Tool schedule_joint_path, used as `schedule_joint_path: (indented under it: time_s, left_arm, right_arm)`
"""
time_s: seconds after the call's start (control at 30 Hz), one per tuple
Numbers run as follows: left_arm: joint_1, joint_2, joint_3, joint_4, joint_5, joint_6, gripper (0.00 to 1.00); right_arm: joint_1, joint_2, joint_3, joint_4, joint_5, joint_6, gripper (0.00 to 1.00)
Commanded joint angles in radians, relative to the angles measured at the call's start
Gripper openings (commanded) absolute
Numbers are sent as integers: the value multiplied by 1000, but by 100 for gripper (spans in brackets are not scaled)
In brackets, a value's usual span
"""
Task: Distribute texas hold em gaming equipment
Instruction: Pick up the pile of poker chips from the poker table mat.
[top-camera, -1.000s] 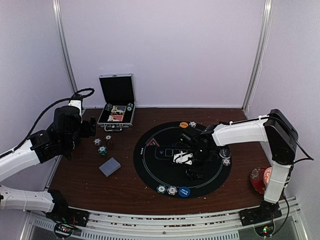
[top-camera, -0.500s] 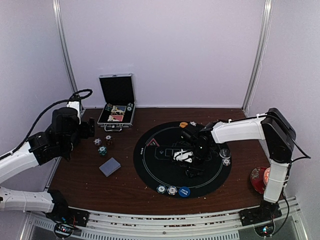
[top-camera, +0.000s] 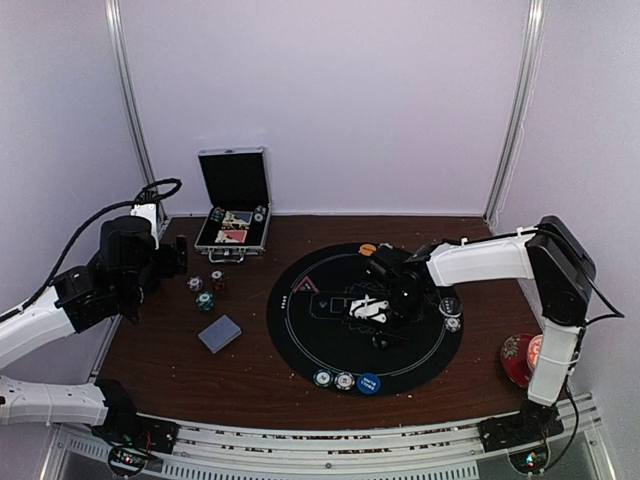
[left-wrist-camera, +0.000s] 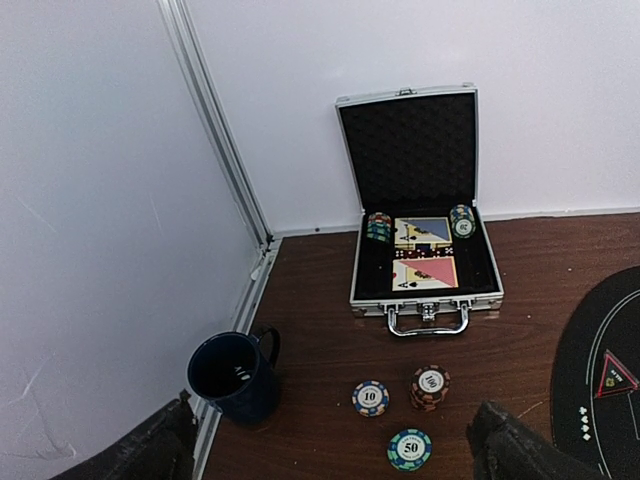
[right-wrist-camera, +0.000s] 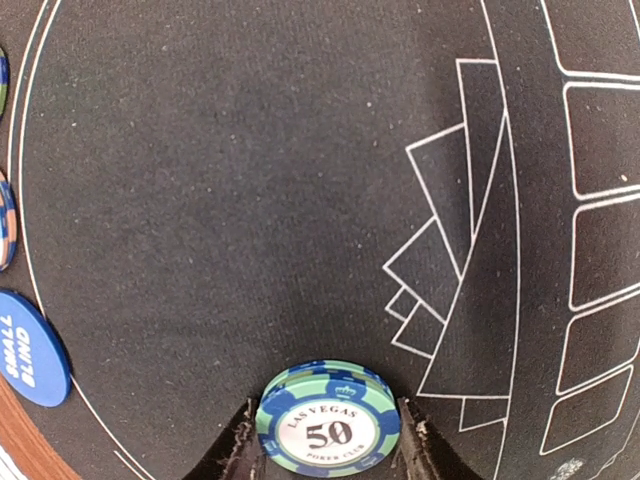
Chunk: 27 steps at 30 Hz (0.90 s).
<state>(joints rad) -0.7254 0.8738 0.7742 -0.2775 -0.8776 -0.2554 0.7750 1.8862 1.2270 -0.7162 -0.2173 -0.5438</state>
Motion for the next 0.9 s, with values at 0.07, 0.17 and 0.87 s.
schedule_joint_path:
  time_s: [0.07,0.17,0.87]
  left_arm:
    - [6,-16,-7,54,8,12,98]
    - [6,-19,-7,54,15,14,98]
    - [5,-18,-3,52,42,19,98]
  right_arm:
    - [-52,-70,-77,-28,-13,5,31]
    - [-87,-111,-114,-28,-17,1,30]
    - [-311,-368,-384,53,72,46,30]
